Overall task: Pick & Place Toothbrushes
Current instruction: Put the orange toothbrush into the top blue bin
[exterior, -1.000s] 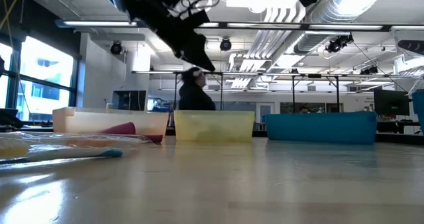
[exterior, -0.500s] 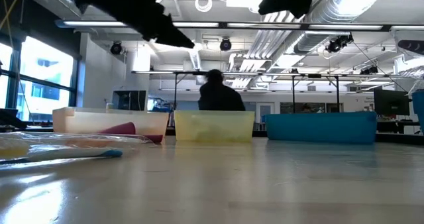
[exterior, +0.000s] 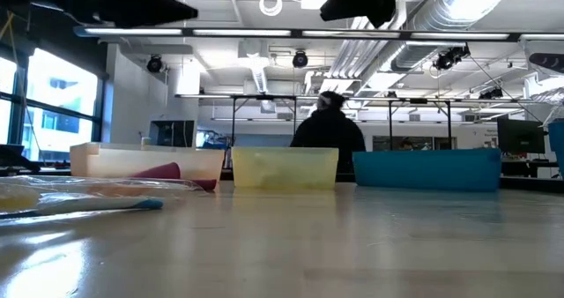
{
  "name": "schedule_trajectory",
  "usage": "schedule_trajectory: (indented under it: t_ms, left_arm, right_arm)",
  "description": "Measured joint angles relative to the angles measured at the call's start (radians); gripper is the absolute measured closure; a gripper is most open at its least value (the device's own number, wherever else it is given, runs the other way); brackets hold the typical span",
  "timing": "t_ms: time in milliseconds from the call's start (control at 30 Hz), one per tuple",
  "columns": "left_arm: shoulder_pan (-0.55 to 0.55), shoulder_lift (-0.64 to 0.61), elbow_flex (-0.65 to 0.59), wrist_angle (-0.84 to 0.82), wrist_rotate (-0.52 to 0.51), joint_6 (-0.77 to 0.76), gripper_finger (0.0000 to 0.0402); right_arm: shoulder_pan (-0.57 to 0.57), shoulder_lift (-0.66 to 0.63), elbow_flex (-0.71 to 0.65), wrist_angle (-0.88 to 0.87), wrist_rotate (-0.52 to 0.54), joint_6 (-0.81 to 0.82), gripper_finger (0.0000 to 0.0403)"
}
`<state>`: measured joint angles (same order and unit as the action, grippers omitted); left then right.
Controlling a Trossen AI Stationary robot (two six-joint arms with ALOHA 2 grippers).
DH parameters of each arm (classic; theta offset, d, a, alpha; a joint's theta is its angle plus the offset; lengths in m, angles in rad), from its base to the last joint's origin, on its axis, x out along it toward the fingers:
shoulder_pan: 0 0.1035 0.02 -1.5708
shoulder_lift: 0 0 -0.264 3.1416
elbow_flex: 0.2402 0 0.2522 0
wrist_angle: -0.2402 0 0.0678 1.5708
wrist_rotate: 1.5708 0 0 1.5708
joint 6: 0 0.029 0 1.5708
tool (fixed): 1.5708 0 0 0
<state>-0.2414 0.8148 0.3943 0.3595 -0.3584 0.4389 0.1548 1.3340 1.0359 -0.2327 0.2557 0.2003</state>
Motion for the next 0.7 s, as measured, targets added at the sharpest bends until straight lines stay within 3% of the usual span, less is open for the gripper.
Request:
schedule_trajectory:
  t_ms: [300, 700]
  left_arm:
    - [-0.138, -0.126, -0.007, -0.046, 0.000, 0.164, 0.0281]
    - [-0.146, -0.131, -0.007, -0.074, 0.000, 0.156, 0.0281]
  right_arm:
    - [0.000, 0.000, 0.000, 0.044, -0.011, -0.021, 0.0347]
    - [0.000, -0.001, 0.000, 0.043, -0.030, -0.022, 0.0347]
